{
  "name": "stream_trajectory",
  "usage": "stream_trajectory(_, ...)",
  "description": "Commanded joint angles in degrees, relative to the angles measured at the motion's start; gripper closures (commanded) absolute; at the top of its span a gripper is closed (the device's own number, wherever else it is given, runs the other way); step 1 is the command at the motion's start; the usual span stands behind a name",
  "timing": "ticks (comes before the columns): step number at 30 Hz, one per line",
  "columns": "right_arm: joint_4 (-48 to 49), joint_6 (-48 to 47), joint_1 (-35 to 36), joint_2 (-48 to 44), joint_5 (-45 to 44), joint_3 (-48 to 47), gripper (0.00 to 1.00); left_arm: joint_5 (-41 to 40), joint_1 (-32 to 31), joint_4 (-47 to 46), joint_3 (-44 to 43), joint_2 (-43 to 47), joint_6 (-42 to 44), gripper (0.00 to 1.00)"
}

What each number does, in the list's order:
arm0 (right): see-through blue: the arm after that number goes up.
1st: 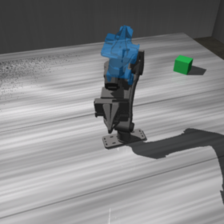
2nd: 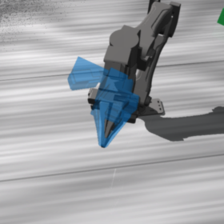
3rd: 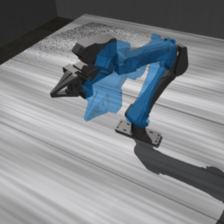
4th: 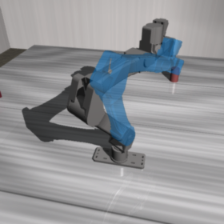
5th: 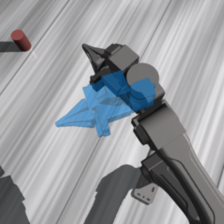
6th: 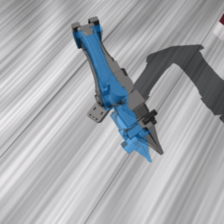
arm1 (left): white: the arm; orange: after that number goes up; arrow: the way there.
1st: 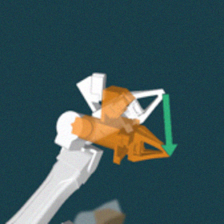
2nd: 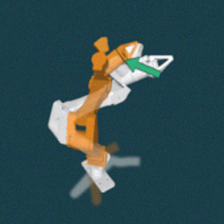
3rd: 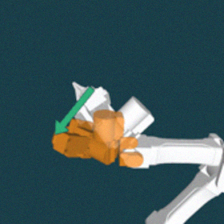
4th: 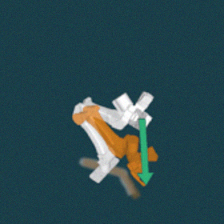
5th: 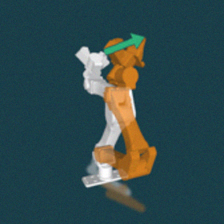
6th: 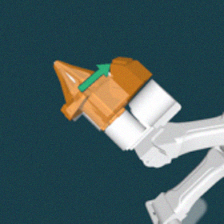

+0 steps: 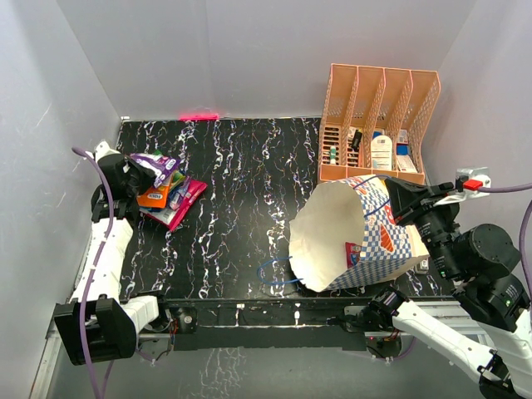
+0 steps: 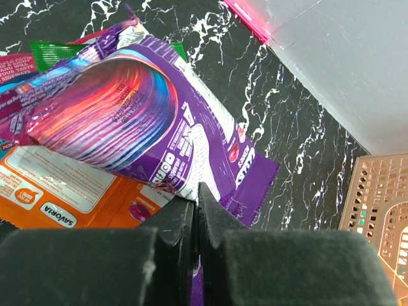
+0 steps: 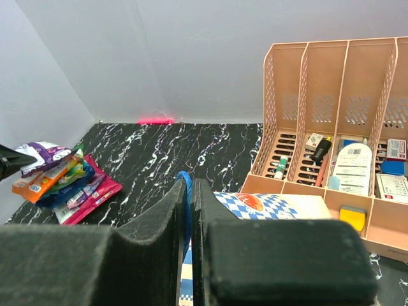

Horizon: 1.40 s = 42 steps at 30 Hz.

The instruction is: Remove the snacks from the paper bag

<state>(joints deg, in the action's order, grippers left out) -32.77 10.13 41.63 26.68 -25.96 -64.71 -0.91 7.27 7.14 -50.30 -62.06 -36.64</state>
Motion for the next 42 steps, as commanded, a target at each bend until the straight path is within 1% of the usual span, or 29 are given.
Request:
stream_trajectory(1, 2.50, -0.48, 0.29, -0.88, -0.19, -2.00, 0.93, 1.73, 0.51, -4.32, 1.18, 1.34, 0.09, 1.00)
stream_trajectory(6, 2.41, -0.40, 0.28, -0.92, -0.06, -2.00, 0.93, 0.78, 0.71, -2.01, 1.47, 1.23, -0.20, 1.00)
stream_trajectory(7, 2.36, -0.37, 0.23, -0.95, -0.06, -2.00, 0.93, 0.22, 0.77, -1.54, 1.66, 1.54, -0.25, 0.97)
stream_trajectory(10, 2.35, -0.24, 0.25, -0.97, -0.06, -1.83, 0.93, -1.18, 0.73, -0.34, 1.92, 2.19, -0.47, 0.79)
stream_trajectory(11, 2.36, -0.25, 0.27, -0.92, -0.01, -1.83, 0.93, -1.61, 0.73, 0.24, 1.91, 2.20, -0.64, 0.75)
stream_trajectory(13, 2.36, -0.20, 0.30, -0.79, 0.00, -1.83, 0.93, -2.40, 0.82, 2.10, 1.30, 1.85, -1.21, 0.70)
stream_trajectory(16, 2.40, -0.05, 0.27, -0.60, 0.21, -1.98, 0.93, -3.23, 0.82, 5.31, -0.05, 1.20, -2.33, 0.65)
stream_trajectory(20, 2.50, -0.03, 0.29, -0.57, 0.29, -2.00, 0.93, -3.57, 0.82, 7.48, -1.21, 2.12, -2.54, 0.54)
stream_trajectory(23, 2.58, 0.14, 0.29, -0.41, 0.37, -2.00, 0.93, -3.37, 0.82, 9.40, -3.08, 2.61, -1.51, 0.40)
stream_trajectory(26, 2.73, 0.10, 0.29, -0.23, 0.54, -1.87, 0.93, -3.20, 0.82, 11.62, -4.91, 2.84, -1.04, 0.27)
stream_trajectory(28, 2.86, 0.15, 0.27, -0.13, 0.64, -1.76, 0.93, -3.63, 0.82, 12.95, -5.51, 3.02, -1.01, 0.24)
stream_trajectory(33, 2.92, 0.10, 0.23, -0.13, 0.64, -1.74, 0.93, -5.46, 0.82, 15.79, -7.11, 3.15, -1.43, 0.18)
stream_trajectory(35, 2.77, 0.10, 0.26, -0.13, 0.69, -1.89, 0.93, -6.22, 0.82, 16.48, -7.43, 3.12, -1.99, 0.09)
stream_trajectory(36, 2.79, 0.10, 0.24, -0.09, 0.64, -1.98, 0.93, -6.85, 0.82, 17.02, -7.77, 2.98, -2.42, 0.08)
stream_trajectory(38, 2.71, 0.10, 0.29, -0.11, 0.56, -2.15, 0.93, -8.31, 0.82, 18.31, -8.32, 2.75, -3.64, 0.06)
stream_trajectory(40, 2.71, 0.13, 0.22, -0.11, 0.43, -2.26, 0.93, -9.99, 0.77, 19.73, -9.05, 2.64, -4.86, 0.02)
stream_trajectory(42, 2.70, 0.13, 0.24, -0.13, 0.38, -2.43, 0.93, -10.75, 0.77, 20.87, -9.94, 2.73, -5.36, 0.02)
